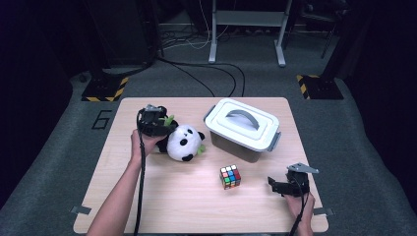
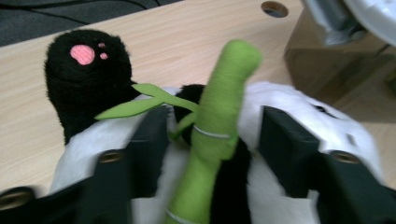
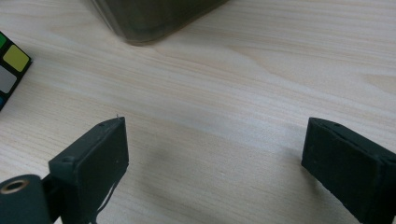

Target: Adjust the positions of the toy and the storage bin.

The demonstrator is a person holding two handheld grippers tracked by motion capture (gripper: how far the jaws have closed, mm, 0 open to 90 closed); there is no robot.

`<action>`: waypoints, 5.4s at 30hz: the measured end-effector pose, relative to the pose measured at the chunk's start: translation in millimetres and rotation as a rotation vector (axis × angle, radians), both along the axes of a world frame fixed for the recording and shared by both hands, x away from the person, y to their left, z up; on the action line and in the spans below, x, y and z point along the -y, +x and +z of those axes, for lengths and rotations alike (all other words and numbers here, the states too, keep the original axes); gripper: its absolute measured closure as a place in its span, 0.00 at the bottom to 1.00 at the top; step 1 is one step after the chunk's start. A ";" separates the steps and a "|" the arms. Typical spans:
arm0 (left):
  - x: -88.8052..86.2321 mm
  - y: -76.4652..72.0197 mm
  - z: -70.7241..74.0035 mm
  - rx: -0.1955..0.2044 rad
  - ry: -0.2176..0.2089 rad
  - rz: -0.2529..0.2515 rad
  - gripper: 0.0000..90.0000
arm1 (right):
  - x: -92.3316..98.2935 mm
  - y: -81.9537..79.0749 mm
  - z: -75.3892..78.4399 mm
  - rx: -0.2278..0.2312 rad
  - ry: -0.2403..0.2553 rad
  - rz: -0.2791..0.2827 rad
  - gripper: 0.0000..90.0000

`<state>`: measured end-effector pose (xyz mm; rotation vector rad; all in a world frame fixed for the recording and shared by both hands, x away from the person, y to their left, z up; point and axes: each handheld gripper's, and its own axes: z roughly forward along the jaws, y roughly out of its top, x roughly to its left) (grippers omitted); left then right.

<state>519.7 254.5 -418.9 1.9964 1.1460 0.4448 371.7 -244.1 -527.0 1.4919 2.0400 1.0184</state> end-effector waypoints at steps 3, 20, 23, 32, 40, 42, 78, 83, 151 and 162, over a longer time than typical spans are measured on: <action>-0.6 -12.8 10.7 0.033 -0.008 -0.004 0.22 | -0.1 0.1 0.0 -0.002 0.000 0.000 0.07; 31.1 -89.5 16.2 0.122 0.002 -0.153 0.06 | -1.3 1.5 -0.6 -0.016 -0.009 0.008 0.07; 41.6 -97.7 9.6 0.119 0.016 -0.180 0.03 | -2.9 1.6 -0.8 -0.017 -0.028 0.012 0.07; 70.1 -108.9 -14.1 0.089 0.016 -0.246 0.00 | -10.3 2.4 -1.8 -0.020 -0.097 0.019 0.04; 112.1 -116.6 -31.8 0.063 0.002 -0.378 0.00 | -10.7 2.3 -1.8 -0.022 -0.096 0.019 0.03; 123.4 -117.9 -37.0 0.051 0.004 -0.394 0.00 | -11.0 2.0 -1.8 -0.025 -0.094 0.016 0.03; 200.2 -111.0 -93.4 -0.042 0.051 -0.557 0.36 | -11.1 2.1 -1.8 -0.024 -0.094 0.026 0.03; 195.2 -114.7 -91.7 -0.031 0.057 -0.541 0.37 | -11.1 2.1 -1.8 -0.024 -0.095 0.026 0.03; -34.1 -131.6 -69.6 0.000 0.085 -0.018 0.37 | -13.6 4.4 -2.3 -0.031 -0.102 0.012 0.00; -68.9 -120.1 -64.3 0.001 0.077 0.093 0.37 | -13.4 4.4 -2.2 -0.031 -0.105 0.012 0.00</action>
